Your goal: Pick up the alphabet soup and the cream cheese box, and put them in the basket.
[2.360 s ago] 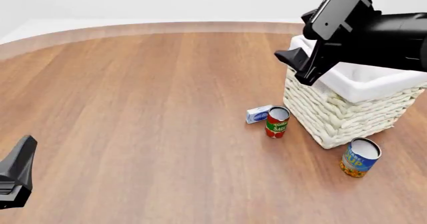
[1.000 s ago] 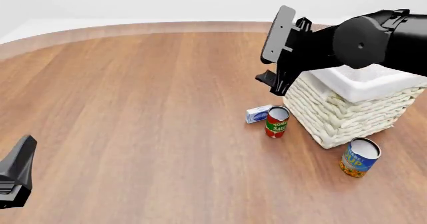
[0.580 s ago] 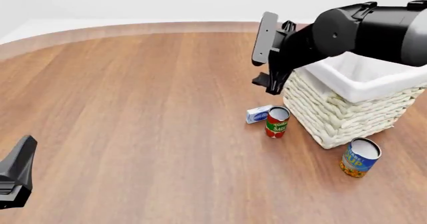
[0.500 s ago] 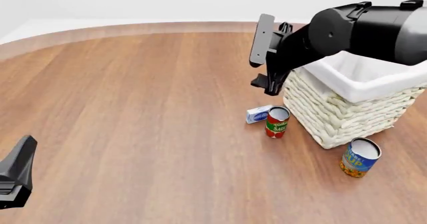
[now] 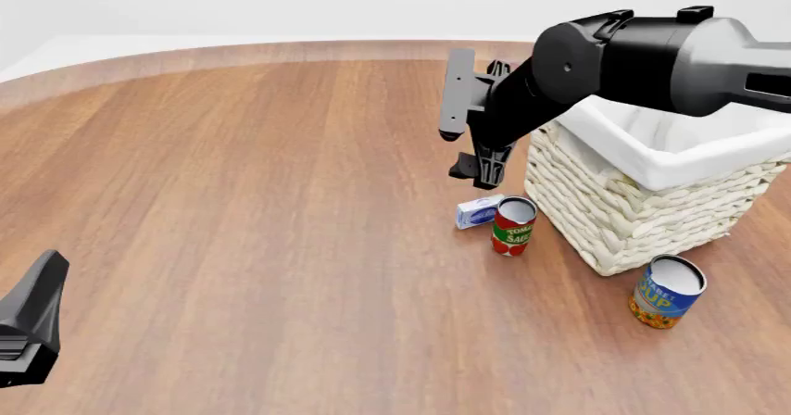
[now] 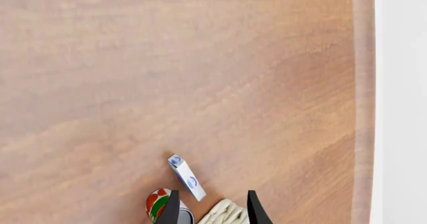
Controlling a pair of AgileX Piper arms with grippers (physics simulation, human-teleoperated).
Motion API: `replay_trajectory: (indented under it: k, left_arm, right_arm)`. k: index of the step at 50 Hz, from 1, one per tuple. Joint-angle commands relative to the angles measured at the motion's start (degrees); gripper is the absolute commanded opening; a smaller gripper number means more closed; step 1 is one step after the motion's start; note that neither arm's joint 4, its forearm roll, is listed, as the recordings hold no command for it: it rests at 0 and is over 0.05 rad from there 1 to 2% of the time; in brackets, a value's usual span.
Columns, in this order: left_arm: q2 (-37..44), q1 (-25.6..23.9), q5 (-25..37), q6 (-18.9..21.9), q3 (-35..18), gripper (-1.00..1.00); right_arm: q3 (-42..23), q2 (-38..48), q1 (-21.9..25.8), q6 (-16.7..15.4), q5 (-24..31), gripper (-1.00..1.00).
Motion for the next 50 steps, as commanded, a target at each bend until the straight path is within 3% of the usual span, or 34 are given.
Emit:
replay_trajectory:
  k: [1,26,50]
  left_arm:
    - [0.0,0.0,0.0,0.0,0.0,1.00]
    - [0.0,0.0,0.0,0.0,0.0,1.00]
    - [0.0,0.0,0.0,0.0,0.0,1.00]
  right_arm:
    - [1.1,0.6,1.5,-1.2,1.1,1.00]
    - [3.3,-0.5,1.2,-5.6,4.0,1.00]
    - [1.8,0.0,0.7,-5.2,4.3,1.00]
